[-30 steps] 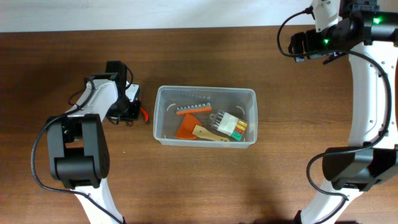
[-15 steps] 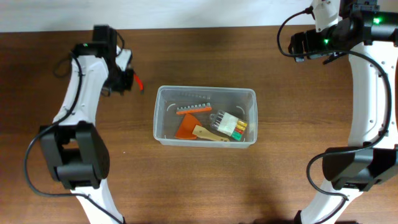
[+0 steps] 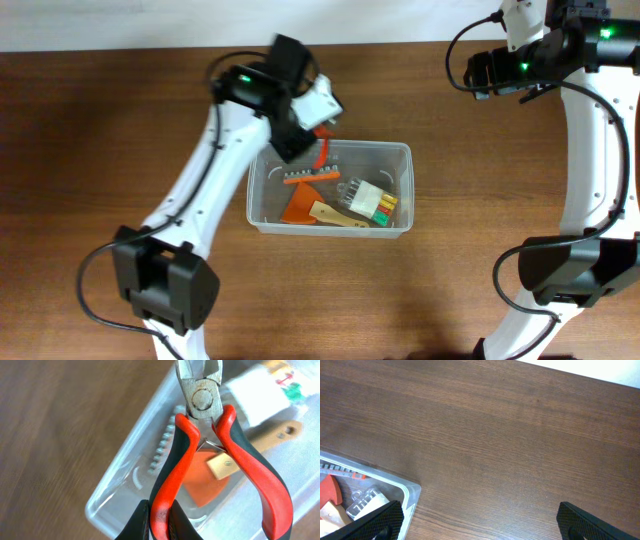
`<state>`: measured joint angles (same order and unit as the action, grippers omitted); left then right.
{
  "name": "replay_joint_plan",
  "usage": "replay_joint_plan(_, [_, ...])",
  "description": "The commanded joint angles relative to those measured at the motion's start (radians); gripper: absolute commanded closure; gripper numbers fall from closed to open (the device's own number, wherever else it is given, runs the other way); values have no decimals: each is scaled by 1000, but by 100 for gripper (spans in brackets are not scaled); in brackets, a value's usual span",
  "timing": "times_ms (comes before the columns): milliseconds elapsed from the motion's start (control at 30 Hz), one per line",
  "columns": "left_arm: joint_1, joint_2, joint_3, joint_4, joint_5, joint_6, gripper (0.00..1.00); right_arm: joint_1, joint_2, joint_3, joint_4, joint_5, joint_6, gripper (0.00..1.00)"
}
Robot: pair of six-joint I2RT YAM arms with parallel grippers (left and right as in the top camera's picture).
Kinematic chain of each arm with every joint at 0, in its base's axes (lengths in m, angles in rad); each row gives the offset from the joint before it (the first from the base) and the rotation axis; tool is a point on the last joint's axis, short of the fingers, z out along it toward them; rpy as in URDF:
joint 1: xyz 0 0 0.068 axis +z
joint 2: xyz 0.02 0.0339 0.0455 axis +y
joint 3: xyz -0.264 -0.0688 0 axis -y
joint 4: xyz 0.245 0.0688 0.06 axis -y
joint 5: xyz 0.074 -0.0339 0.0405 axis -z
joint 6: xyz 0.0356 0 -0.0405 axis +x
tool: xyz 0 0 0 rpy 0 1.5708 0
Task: Pack container
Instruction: 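Carry the pliers over the container and lower them in, then release the pliers and lift the left gripper out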
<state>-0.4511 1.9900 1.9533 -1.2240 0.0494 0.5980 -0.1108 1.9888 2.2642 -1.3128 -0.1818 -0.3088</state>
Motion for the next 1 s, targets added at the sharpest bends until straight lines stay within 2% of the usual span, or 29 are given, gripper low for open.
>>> replay_joint_plan(0, [-14, 67, -36, -5, 10, 103, 98, -4, -4, 3, -1, 10, 11, 1])
replay_joint_plan(400, [-18, 244, -56, -63, 34, 103, 98, -4, -4, 3, -9, 9, 11, 1])
replay_joint_plan(433, [-18, 248, -56, -64, 34, 103, 92, -4, -4, 3, -9, 9, 11, 1])
replay_joint_plan(467, [-18, 249, -56, -64, 34, 103, 79, -4, -4, 3, -10, 9, 11, 1])
replay_joint_plan(500, [-18, 250, -56, -64, 34, 103, 60, -4, -4, 3, -10, 10, 11, 1])
replay_joint_plan(633, [-18, 250, -56, -68, 34, 103, 34, -4, -4, 3, -9, 9, 11, 1])
replay_joint_plan(667, [-18, 250, -56, -70, 34, 103, 21, -4, -4, 3, -9, 9, 11, 1])
replay_joint_plan(767, [-18, 249, -46, -76, 33, 92, 7, -4, -4, 3, -9, 9, 11, 1])
replay_joint_plan(833, [-17, 245, -7, -82, 20, 39, 1, -4, -4, 3, -9, 9, 11, 1])
replay_joint_plan(967, [-14, 219, 125, -75, -25, -44, 1, -4, -4, 3, 22, 10, 12, 1])
